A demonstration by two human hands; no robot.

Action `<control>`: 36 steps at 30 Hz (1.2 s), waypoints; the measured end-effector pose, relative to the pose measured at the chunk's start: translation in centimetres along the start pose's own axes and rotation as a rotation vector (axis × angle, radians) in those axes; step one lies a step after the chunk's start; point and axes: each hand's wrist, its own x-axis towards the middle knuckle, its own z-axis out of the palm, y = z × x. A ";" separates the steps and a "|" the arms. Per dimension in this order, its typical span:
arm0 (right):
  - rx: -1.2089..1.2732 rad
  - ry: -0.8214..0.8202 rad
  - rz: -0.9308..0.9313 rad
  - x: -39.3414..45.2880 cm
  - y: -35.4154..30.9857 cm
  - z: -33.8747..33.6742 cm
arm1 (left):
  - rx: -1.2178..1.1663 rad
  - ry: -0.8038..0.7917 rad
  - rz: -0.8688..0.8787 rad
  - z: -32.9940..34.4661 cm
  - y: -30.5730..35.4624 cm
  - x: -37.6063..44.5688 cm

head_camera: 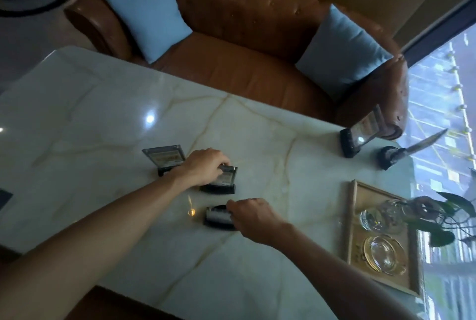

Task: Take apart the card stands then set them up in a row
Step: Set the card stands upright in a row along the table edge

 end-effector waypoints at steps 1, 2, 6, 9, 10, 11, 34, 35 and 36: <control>0.008 0.012 0.023 -0.2 0.9 -0.4 | -0.001 0.027 0.004 -0.4 0.2 0.5; 0.021 0.019 0.060 -0.5 2.0 -0.9 | -0.015 0.047 0.006 -0.8 0.5 1.2; 0.236 0.073 0.292 -2.1 8.1 -4.2 | -0.067 0.055 0.017 -3.1 2.3 5.3; 0.292 0.235 0.427 -2.8 13.8 -6.4 | -0.059 0.065 0.042 -4.6 4.5 9.4; 0.292 0.277 0.468 -2.9 15.6 -7.1 | -0.055 0.075 0.049 -5.0 5.4 10.8; 0.290 0.325 0.504 -2.8 17.4 -7.9 | -0.049 0.089 0.059 -5.3 6.2 12.2; 0.383 0.725 0.888 3.6 36.0 -12.5 | -0.181 0.215 0.201 -4.7 15.4 31.5; 0.373 0.708 0.879 3.7 35.8 -12.5 | -0.185 0.214 0.200 -4.7 15.5 31.5; 0.368 0.690 0.873 3.8 35.7 -12.4 | -0.189 0.212 0.195 -4.8 15.6 31.4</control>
